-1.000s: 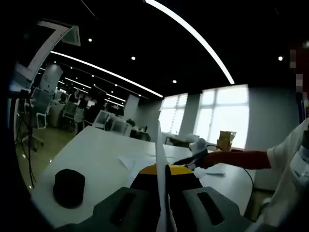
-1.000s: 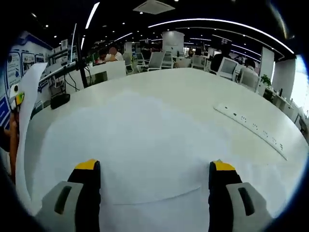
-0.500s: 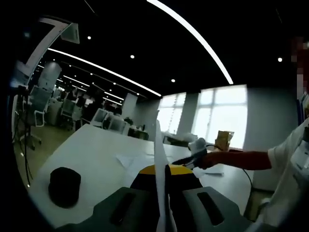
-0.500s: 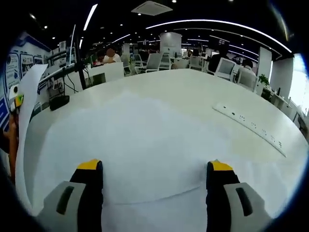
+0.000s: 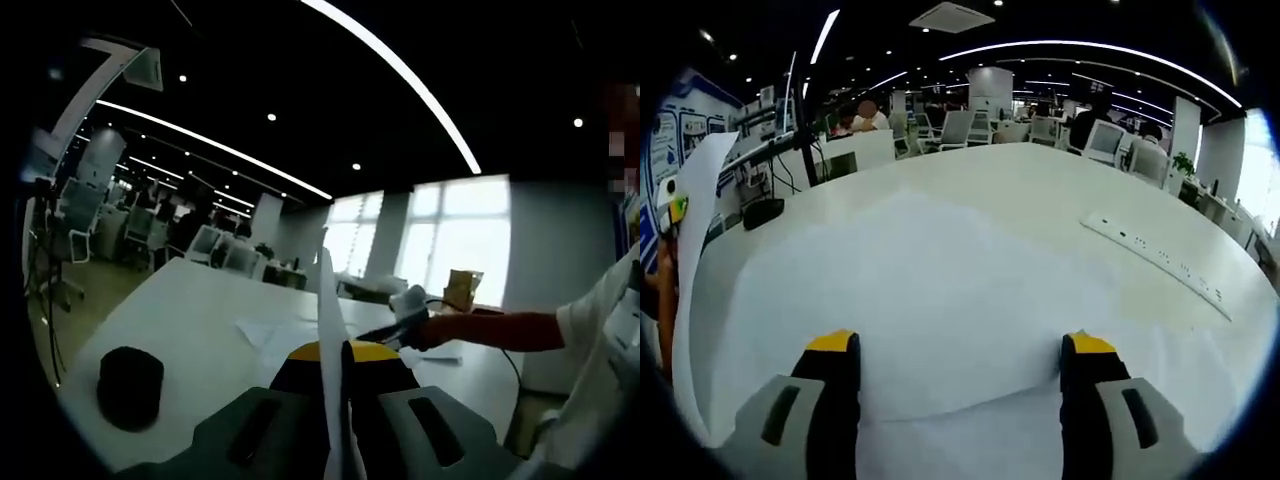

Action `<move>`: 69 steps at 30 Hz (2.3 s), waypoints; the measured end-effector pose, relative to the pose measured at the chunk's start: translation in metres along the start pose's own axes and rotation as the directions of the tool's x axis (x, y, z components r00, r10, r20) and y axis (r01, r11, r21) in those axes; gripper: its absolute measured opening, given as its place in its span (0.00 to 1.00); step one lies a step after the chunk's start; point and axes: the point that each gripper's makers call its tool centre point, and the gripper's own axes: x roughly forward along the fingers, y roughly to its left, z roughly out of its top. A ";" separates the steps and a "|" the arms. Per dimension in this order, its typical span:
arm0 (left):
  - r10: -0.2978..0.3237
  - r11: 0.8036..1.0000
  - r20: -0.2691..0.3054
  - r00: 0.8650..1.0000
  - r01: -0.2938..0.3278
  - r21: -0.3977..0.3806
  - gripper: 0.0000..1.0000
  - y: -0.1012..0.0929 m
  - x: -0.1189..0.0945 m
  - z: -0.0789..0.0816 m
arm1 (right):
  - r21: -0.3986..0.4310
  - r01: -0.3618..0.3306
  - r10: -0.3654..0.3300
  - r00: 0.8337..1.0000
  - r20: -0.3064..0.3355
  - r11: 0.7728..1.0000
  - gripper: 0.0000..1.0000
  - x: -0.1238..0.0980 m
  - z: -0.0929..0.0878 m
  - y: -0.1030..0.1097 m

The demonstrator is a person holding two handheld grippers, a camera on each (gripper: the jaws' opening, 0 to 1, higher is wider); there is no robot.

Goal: Organize the stack of printing papers by aligning and flattening the scattered papers on the table

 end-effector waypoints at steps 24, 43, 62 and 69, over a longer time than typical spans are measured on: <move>-0.003 1.000 0.006 1.000 0.002 0.006 0.06 -0.002 0.001 0.001 | 0.004 0.006 -0.006 1.000 -0.001 1.000 0.71 -0.002 0.000 0.004; 0.003 1.000 -0.006 1.000 -0.003 0.007 0.06 -0.001 0.003 -0.003 | 0.004 0.006 -0.006 1.000 -0.010 1.000 0.71 -0.002 -0.001 0.003; 0.005 1.000 -0.001 1.000 -0.005 0.009 0.06 -0.001 0.002 -0.001 | 0.001 0.004 -0.004 1.000 -0.008 1.000 0.66 -0.002 0.000 0.007; -0.002 1.000 0.007 1.000 0.002 0.014 0.06 -0.004 0.001 0.002 | 0.006 0.010 -0.010 1.000 -0.001 1.000 0.66 -0.002 0.000 0.006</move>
